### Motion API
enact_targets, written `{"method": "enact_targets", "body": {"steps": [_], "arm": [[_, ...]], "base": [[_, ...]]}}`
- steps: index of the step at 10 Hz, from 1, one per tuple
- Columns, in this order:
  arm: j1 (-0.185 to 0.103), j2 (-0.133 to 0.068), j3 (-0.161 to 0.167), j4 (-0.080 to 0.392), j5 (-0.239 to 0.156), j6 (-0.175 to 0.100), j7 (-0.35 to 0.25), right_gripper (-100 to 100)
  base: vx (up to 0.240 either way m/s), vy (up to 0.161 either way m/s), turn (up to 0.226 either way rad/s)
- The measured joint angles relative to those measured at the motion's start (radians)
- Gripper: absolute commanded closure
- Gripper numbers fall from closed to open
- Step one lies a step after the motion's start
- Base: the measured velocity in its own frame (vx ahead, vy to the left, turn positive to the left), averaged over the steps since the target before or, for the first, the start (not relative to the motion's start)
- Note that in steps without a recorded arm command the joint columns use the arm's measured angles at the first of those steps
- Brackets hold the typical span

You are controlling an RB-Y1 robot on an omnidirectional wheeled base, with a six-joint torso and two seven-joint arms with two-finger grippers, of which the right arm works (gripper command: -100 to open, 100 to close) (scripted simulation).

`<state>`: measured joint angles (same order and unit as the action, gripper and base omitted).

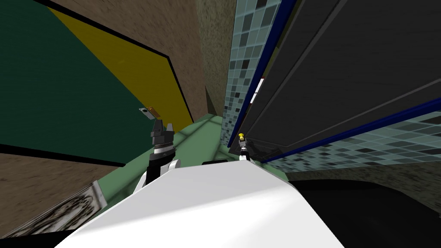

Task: Pull the door open

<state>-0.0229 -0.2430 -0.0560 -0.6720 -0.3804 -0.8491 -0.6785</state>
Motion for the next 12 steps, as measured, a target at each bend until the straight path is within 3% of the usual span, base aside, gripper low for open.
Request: {"method": "enact_targets", "body": {"steps": [12], "arm": [[-0.014, 0.047, 0.039, -0.037, -0.125, 0.017, -0.300, -100]], "base": [[-0.065, -0.010, 0.033]]}}
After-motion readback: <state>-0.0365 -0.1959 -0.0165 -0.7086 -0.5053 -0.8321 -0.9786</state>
